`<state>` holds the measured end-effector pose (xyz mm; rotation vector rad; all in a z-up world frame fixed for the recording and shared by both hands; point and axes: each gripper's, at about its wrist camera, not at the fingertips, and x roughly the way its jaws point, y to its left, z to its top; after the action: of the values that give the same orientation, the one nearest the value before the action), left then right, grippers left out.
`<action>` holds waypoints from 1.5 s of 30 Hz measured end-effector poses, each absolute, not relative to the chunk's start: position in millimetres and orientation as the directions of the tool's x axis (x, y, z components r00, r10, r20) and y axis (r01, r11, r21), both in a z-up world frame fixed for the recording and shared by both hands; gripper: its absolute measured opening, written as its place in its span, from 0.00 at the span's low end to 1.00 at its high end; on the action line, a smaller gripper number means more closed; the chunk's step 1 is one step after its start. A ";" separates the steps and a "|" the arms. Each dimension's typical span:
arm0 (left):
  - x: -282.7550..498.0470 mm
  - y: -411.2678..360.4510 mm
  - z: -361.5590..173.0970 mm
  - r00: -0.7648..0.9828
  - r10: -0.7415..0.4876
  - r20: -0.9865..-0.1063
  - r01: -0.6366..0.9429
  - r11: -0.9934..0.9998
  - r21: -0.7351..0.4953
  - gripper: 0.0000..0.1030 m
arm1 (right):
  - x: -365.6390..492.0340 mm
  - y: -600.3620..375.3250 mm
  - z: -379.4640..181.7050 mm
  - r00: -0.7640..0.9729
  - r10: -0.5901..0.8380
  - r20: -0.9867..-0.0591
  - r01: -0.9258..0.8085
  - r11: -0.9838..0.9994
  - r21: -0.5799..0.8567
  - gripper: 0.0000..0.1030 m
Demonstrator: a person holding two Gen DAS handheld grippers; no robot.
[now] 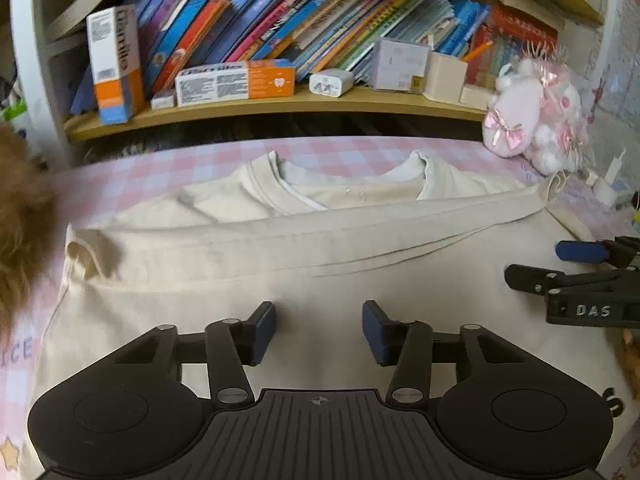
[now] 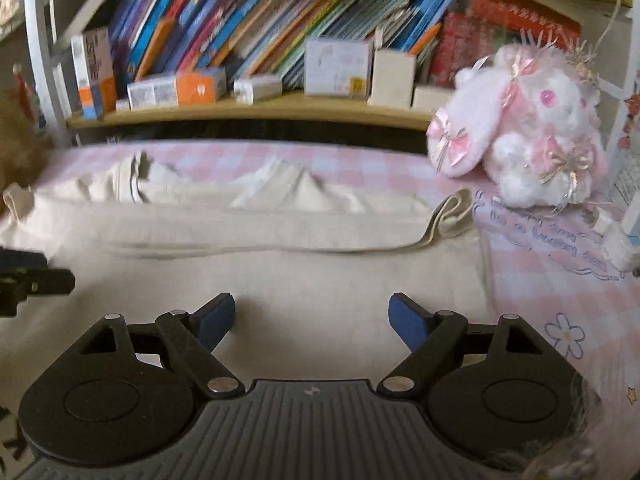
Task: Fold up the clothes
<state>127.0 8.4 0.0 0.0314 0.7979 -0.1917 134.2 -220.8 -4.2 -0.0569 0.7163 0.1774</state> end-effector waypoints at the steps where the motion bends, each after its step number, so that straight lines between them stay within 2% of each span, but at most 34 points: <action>1: 130.3 6.9 -0.4 0.681 -0.152 -0.716 0.185 0.982 -0.033 0.38 | 133.7 -223.6 -5.3 0.738 0.154 -0.657 -0.178 0.984 0.030 0.83; 3: 138.8 1.7 0.0 0.675 -0.130 -0.726 0.190 0.982 0.001 0.36 | 135.6 -225.6 -5.7 0.727 0.169 -0.666 -0.190 0.981 0.042 0.86; 5: 148.7 -3.7 1.0 0.668 -0.105 -0.736 0.191 0.981 0.033 0.35 | 136.9 -221.7 -6.7 0.711 0.176 -0.680 -0.221 0.975 0.021 0.94; 6: 154.9 -5.9 1.7 0.666 -0.091 -0.740 0.185 0.982 0.046 0.31 | 137.2 -219.6 -7.4 0.706 0.178 -0.686 -0.233 0.972 0.012 0.95; 7: 162.7 -6.3 3.1 0.665 -0.077 -0.743 0.170 0.984 0.051 0.28 | 137.2 -218.5 -7.9 0.704 0.179 -0.687 -0.239 0.971 0.008 0.96; 12: 239.5 14.9 8.9 0.684 -0.004 -0.729 0.073 0.995 0.062 0.28 | 134.4 -218.4 -9.5 0.710 0.185 -0.679 -0.248 0.969 0.005 0.96; 14: 268.5 32.7 16.3 0.686 0.020 -0.727 -0.004 1.000 0.024 0.28 | 134.7 -218.4 -9.4 0.708 0.186 -0.681 -0.250 0.968 0.005 0.96; 17: 274.7 60.6 40.9 0.759 0.006 -0.652 -0.083 0.993 -0.087 0.29 | 135.4 -219.1 -8.5 0.705 0.192 -0.683 -0.256 0.967 0.007 0.96; 20: 252.0 73.2 52.6 0.791 -0.104 -0.603 0.017 0.989 -0.147 0.30 | 136.1 -219.9 -7.3 0.703 0.199 -0.682 -0.263 0.965 0.011 0.97; 24: 210.3 64.7 39.6 0.737 -0.199 -0.646 0.190 0.978 -0.084 0.29 | 137.1 -221.0 -5.6 0.702 0.209 -0.681 -0.271 0.962 0.016 0.97; 27: 177.5 56.1 23.1 0.697 -0.228 -0.680 0.248 0.966 -0.070 0.29 | 138.1 -221.7 -3.6 0.703 0.219 -0.676 -0.281 0.959 0.018 0.88; 30: 159.6 55.5 9.2 0.676 -0.219 -0.704 0.205 0.973 -0.106 0.29 | 150.1 -217.9 3.6 0.718 0.237 -0.654 -0.312 0.950 0.001 0.82; 32: 150.4 53.3 3.5 0.667 -0.210 -0.715 0.169 0.977 -0.129 0.29 | 170.3 -215.4 5.5 0.700 0.256 -0.666 -0.322 0.946 0.026 0.65; 34: 144.2 51.8 1.2 0.663 -0.200 -0.721 0.151 0.980 -0.133 0.30 | 195.8 -212.2 4.7 0.682 0.266 -0.682 -0.314 0.948 0.056 0.56; 36: 136.2 52.9 3.1 0.666 -0.186 -0.723 0.142 0.982 -0.122 0.31 | 222.4 -208.3 4.9 0.676 0.266 -0.687 -0.310 0.949 0.063 0.51; 38: 131.0 58.2 5.7 0.670 -0.163 -0.724 0.123 0.987 -0.108 0.31 | 249.3 -209.2 8.4 0.703 0.218 -0.677 -0.261 0.965 0.039 0.40; 41: 122.7 79.0 11.9 0.689 -0.105 -0.717 0.053 0.994 -0.094 0.35 | 270.7 -227.4 23.7 0.769 0.114 -0.628 -0.103 0.993 0.054 0.40; 45: 106.6 113.3 19.9 0.711 -0.036 -0.702 -0.055 0.993 -0.106 0.36 | 251.0 -255.4 36.3 0.792 0.088 -0.604 -0.036 0.995 0.097 0.41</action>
<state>106.6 113.3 19.9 -0.1223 0.7800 0.0104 251.0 -255.4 36.3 0.0819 0.6534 0.0671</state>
